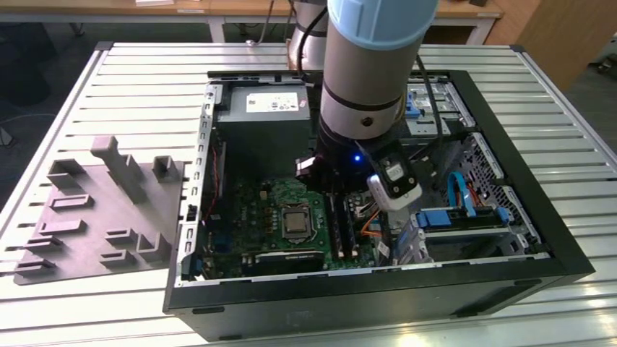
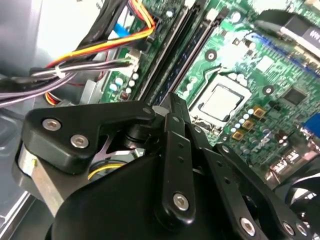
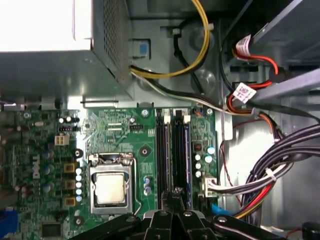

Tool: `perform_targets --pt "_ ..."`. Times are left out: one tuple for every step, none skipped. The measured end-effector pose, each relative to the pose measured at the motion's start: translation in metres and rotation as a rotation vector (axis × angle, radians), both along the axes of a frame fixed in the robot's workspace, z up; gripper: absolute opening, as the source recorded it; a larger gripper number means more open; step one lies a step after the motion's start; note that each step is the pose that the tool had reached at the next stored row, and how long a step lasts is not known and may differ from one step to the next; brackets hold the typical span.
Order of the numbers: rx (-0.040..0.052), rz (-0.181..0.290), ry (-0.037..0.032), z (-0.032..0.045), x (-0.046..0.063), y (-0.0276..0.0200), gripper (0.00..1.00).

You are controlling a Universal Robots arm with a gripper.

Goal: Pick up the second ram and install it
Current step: 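Press down the second ram until it locks into place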

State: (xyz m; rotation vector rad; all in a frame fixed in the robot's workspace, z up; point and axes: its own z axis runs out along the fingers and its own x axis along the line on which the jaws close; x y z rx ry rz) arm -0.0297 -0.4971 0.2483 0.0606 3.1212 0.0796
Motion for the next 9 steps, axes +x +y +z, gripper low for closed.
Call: perform_targets --pt "-0.0002 0.0 0.0 0.0003 0.0 0.0001 0.11" --pt "-0.0004 0.0 0.0002 0.0017 0.0 0.0 0.11" --pt "-0.0002 0.0 0.0001 0.0034 0.0 0.0001 0.11" --pt "-0.0002 0.0 0.0001 0.0042 -0.0001 0.0001 0.11" --pt "0.0 0.0 0.0 0.0041 -0.0001 0.0001 0.11" --pt "0.0 0.0 0.0 0.0044 -0.0001 0.0001 0.11" --pt "0.0 0.0 0.0 0.0047 -0.0001 0.0001 0.11" --pt "0.0 0.0 0.0 0.0048 -0.0001 0.0001 0.11" --pt "0.0 0.0 0.0 0.0048 -0.0001 0.0001 0.11"
